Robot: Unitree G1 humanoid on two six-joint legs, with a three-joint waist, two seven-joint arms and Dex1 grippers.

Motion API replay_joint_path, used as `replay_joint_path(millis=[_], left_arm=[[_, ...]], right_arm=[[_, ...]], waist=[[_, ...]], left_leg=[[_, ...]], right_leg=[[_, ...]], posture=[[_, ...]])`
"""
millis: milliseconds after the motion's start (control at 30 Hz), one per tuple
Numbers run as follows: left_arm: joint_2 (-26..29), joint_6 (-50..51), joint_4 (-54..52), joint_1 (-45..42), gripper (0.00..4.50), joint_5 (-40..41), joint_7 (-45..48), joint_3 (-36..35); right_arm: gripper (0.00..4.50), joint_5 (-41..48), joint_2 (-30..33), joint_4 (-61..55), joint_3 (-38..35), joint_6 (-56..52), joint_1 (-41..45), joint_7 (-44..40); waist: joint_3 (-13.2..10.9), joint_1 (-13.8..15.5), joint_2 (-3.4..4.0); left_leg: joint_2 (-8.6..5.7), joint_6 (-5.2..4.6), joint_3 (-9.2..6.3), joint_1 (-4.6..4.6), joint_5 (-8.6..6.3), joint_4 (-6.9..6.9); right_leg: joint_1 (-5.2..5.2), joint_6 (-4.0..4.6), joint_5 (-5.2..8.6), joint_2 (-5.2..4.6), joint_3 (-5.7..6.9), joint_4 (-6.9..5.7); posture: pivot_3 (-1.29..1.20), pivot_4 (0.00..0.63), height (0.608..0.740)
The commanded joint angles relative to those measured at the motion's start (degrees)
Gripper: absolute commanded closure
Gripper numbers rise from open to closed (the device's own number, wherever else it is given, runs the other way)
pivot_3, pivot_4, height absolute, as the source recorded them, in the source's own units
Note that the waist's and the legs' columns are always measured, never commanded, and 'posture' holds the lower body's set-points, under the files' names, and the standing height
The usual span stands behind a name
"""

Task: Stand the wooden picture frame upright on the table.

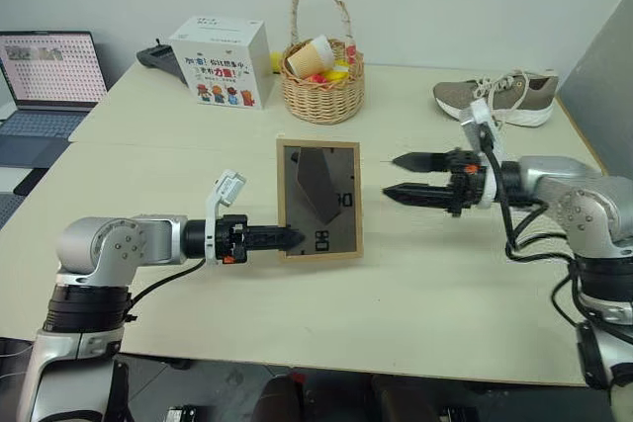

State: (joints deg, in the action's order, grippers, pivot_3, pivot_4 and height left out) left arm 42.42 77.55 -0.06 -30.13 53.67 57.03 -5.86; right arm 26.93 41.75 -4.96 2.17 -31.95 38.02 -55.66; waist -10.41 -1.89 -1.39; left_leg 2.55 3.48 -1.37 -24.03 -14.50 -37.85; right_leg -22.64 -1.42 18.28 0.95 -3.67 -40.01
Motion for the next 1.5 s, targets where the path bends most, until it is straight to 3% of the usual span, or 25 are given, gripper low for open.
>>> replay_joint_path(millis=[33,100,167,367,533,667,1033,1100,1267,1400,1500], left_arm=[[-0.38,5.81,-0.25,-1.57,3.21,6.20,0.09,-4.78],[-1.94,10.52,0.87,-2.89,3.21,8.42,-1.90,-6.38],[-3.78,13.81,1.10,-4.02,3.21,10.15,-3.78,-7.83],[-6.16,14.95,2.20,-4.36,3.21,17.46,-10.03,-8.50],[-7.03,14.95,0.45,-2.08,3.21,22.81,-15.14,-8.41],[-7.18,14.95,0.12,-0.83,3.21,25.77,-18.08,-8.77],[-6.97,14.61,-0.94,1.22,3.21,29.91,-21.57,-7.72],[-6.71,14.16,-1.47,1.73,2.51,30.06,-21.72,-7.49],[-5.29,9.19,-1.85,2.58,1.54,25.15,-21.72,-8.32],[-1.44,5.62,-0.54,1.32,0.72,23.84,-21.48,-13.21],[-0.62,-0.92,-4.20,4.82,0.06,18.88,-24.36,-16.00]], right_arm=[[0.04,-30.01,3.49,11.14,6.31,52.85,-1.96,10.77],[0.04,-43.30,4.36,19.76,8.68,75.04,0.42,21.28],[0.04,-53.50,3.19,26.54,9.62,87.50,4.04,32.26],[0.04,-71.41,-1.88,35.05,11.18,98.74,11.76,54.77],[0.04,-76.10,-5.17,34.98,12.58,103.77,14.76,62.55],[0.52,-76.13,-4.97,35.23,14.10,106.85,15.39,62.72],[2.84,-76.37,-3.51,36.15,15.36,108.38,16.36,61.71],[2.88,-76.26,-3.15,36.43,15.58,108.56,16.57,61.48],[3.14,-71.10,-2.09,40.24,17.14,108.86,17.01,58.11],[3.14,-53.60,-1.65,44.16,22.76,105.16,16.11,45.29],[3.14,-29.32,-5.04,38.91,23.33,85.98,11.60,26.08]], waist=[[-0.01,-0.06,-0.02],[-0.04,-0.18,0.00],[-0.05,-0.50,-0.01],[-0.05,-1.31,-0.03],[-0.05,-1.41,-0.03],[-0.05,-1.18,-0.04],[-0.05,-1.41,-0.04],[-0.05,-1.42,-0.04],[-0.05,-1.37,-0.04],[-0.05,-1.46,-0.04],[-0.05,-1.70,-0.04]], left_leg=[[-0.01,0.00,0.04,0.00,-0.01,0.01],[-0.03,0.00,0.13,0.00,0.00,0.03],[-0.02,0.02,0.11,0.00,0.01,0.00],[0.06,0.44,0.08,0.12,0.25,-0.10],[0.09,0.52,0.10,0.14,0.31,-0.10],[0.11,0.52,0.08,0.11,0.32,-0.12],[0.09,0.51,0.08,0.13,0.32,-0.13],[0.09,0.51,0.08,0.14,0.32,-0.13],[0.10,0.50,0.08,0.14,0.33,-0.14],[0.10,0.48,0.08,0.13,0.32,-0.16],[0.15,0.47,0.07,0.16,0.32,-0.12]], right_leg=[[-0.01,-0.01,0.00,0.00,0.02,0.02],[-0.09,-0.01,0.00,0.00,-0.05,-0.02],[-0.13,-0.01,0.00,-0.01,-0.11,-0.08],[-0.27,0.01,0.00,-0.08,-0.31,-0.62],[-0.46,0.04,0.01,-0.10,-0.41,-0.94],[-0.46,0.04,0.01,-0.17,-0.41,-0.93],[-0.45,0.04,0.01,-0.21,-0.41,-0.97],[-0.45,0.05,0.01,-0.17,-0.40,-0.98],[-0.45,0.05,0.00,-0.19,-0.42,-0.99],[-0.44,0.05,0.00,-0.19,-0.42,-0.99],[-0.41,0.06,0.00,-0.19,-0.42,-0.98]], posture=[[0.00,0.150,0.740],[0.00,0.150,0.740],[0.00,0.150,0.740],[0.00,0.150,0.740],[0.00,0.150,0.740],[0.00,0.150,0.740],[0.00,0.150,0.740],[0.00,0.150,0.740],[0.00,0.150,0.740],[0.00,0.150,0.740],[0.00,0.150,0.740]])
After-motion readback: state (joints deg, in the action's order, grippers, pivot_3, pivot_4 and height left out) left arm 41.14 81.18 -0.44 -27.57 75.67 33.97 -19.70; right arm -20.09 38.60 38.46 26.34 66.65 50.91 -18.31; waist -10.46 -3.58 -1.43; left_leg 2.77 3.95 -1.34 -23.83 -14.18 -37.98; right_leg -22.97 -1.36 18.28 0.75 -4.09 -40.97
